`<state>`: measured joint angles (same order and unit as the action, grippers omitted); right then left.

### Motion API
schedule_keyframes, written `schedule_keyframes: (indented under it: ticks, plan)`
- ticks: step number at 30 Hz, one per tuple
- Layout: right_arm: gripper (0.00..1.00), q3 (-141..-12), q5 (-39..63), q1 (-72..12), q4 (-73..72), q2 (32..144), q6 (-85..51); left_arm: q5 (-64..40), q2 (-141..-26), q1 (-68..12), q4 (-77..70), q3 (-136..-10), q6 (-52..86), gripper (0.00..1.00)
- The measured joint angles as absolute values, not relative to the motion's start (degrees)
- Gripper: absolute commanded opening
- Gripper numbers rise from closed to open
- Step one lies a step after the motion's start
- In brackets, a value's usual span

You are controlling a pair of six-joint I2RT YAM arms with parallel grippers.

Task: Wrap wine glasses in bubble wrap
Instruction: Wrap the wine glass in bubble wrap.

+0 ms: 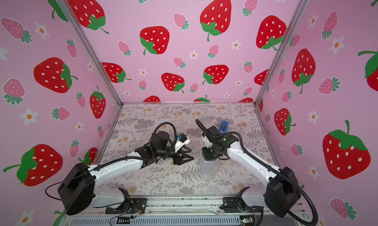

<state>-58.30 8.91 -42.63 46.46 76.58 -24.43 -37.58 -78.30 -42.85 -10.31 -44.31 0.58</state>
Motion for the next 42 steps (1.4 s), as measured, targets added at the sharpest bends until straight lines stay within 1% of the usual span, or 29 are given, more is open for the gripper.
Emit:
schedule_keyframes:
  ticks: [3, 7, 13, 20, 32, 35, 37, 39, 42]
  plan:
    - [0.16, -58.7, 8.0, -43.2, 46.7, 76.7, -25.0, -37.1, -78.3, -43.0, -11.9, -44.3, 1.7, 0.61]
    - [0.18, -60.7, 7.6, -43.3, 48.6, 77.4, -25.5, -36.1, -78.3, -43.5, -13.4, -44.3, 2.7, 0.64]
    - [0.23, -65.1, 5.5, -43.4, 56.0, 77.5, -25.7, -35.3, -79.3, -44.5, -15.2, -44.3, 3.0, 0.68]
    - [0.23, -69.8, 3.5, -43.3, 61.1, 75.6, -25.6, -34.8, -79.7, -44.7, -15.5, -44.5, 3.0, 0.68]
    - [0.23, -73.1, 3.4, -39.5, 63.5, 72.1, -24.3, -32.4, -79.6, -44.6, -15.0, -46.7, 2.7, 0.68]
    - [0.24, -74.3, 4.5, -38.2, 63.9, 71.9, -23.7, -31.6, -79.4, -44.3, -13.2, -48.2, 2.8, 0.68]
    - [0.24, -75.9, 5.3, -36.6, 63.9, 71.8, -22.9, -30.9, -79.2, -44.1, -9.6, -51.0, 2.9, 0.72]
    - [0.28, -77.0, 6.3, -34.1, 63.2, 71.4, -22.3, -29.3, -78.2, -43.9, -7.0, -53.6, 3.4, 0.77]
    - [0.34, -77.6, 7.6, -27.1, 60.8, 69.8, -21.3, -23.8, -74.4, -42.4, -4.0, -56.6, 4.9, 0.78]
